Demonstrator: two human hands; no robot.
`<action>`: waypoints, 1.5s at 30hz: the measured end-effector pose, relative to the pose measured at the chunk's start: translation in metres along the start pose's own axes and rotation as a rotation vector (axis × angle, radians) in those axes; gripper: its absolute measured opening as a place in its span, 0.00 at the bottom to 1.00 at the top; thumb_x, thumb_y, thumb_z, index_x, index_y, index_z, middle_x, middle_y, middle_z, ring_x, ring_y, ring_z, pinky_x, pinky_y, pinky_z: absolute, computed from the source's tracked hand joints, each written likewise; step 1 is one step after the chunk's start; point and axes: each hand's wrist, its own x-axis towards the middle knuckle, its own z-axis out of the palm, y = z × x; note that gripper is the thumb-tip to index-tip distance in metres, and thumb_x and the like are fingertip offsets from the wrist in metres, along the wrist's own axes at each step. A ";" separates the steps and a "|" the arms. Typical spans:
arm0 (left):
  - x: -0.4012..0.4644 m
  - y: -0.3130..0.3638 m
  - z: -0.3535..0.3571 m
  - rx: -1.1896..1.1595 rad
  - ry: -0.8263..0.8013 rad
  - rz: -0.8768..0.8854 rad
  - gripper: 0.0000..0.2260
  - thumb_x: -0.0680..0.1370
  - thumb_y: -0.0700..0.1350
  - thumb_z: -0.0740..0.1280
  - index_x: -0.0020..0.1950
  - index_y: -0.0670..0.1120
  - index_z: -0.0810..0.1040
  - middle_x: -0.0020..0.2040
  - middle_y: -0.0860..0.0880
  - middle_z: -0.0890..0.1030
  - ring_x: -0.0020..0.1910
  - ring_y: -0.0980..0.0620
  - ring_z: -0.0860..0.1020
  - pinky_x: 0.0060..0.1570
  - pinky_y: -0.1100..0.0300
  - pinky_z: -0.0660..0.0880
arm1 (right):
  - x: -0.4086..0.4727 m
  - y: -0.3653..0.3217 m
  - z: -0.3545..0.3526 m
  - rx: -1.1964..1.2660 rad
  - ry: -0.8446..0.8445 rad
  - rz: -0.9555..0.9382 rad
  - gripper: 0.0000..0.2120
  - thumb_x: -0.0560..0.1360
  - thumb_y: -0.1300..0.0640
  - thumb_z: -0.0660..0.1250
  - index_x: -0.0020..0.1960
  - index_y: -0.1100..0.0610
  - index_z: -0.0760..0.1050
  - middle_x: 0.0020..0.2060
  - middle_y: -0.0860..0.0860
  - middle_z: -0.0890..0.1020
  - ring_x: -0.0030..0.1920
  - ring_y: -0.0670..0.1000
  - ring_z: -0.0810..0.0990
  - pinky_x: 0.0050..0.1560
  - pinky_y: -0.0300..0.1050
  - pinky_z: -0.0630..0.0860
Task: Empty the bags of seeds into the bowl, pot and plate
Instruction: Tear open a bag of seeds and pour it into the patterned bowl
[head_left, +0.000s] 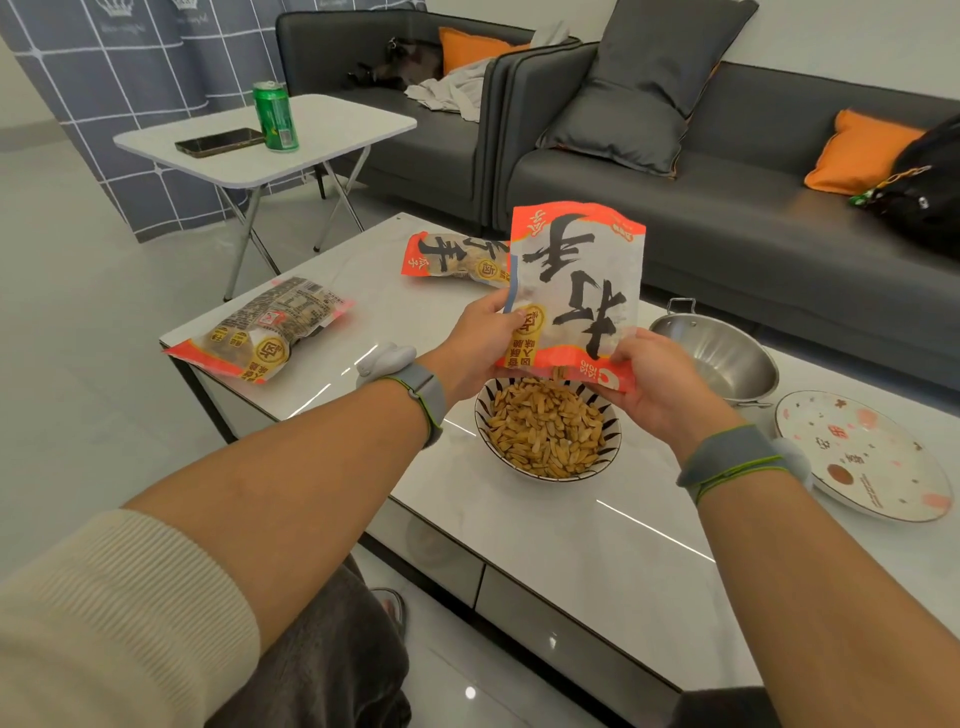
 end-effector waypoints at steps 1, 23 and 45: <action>0.000 0.000 -0.001 -0.010 0.000 -0.002 0.14 0.89 0.41 0.59 0.67 0.58 0.78 0.53 0.47 0.84 0.45 0.45 0.87 0.41 0.43 0.87 | 0.000 0.000 0.001 -0.003 -0.006 -0.004 0.15 0.80 0.72 0.56 0.58 0.61 0.77 0.60 0.60 0.84 0.59 0.64 0.86 0.60 0.64 0.84; 0.000 0.000 0.000 -0.049 -0.016 0.000 0.16 0.89 0.40 0.60 0.70 0.57 0.77 0.55 0.45 0.82 0.43 0.46 0.87 0.35 0.47 0.85 | 0.001 -0.001 -0.001 -0.001 -0.001 0.000 0.14 0.79 0.72 0.56 0.58 0.63 0.76 0.61 0.62 0.83 0.60 0.64 0.85 0.59 0.65 0.84; 0.001 0.000 0.000 -0.029 0.001 0.024 0.16 0.89 0.41 0.60 0.71 0.58 0.77 0.55 0.47 0.83 0.48 0.47 0.84 0.40 0.45 0.87 | 0.002 -0.001 -0.002 0.010 -0.004 -0.012 0.15 0.79 0.72 0.56 0.59 0.63 0.77 0.61 0.59 0.84 0.60 0.63 0.84 0.59 0.65 0.84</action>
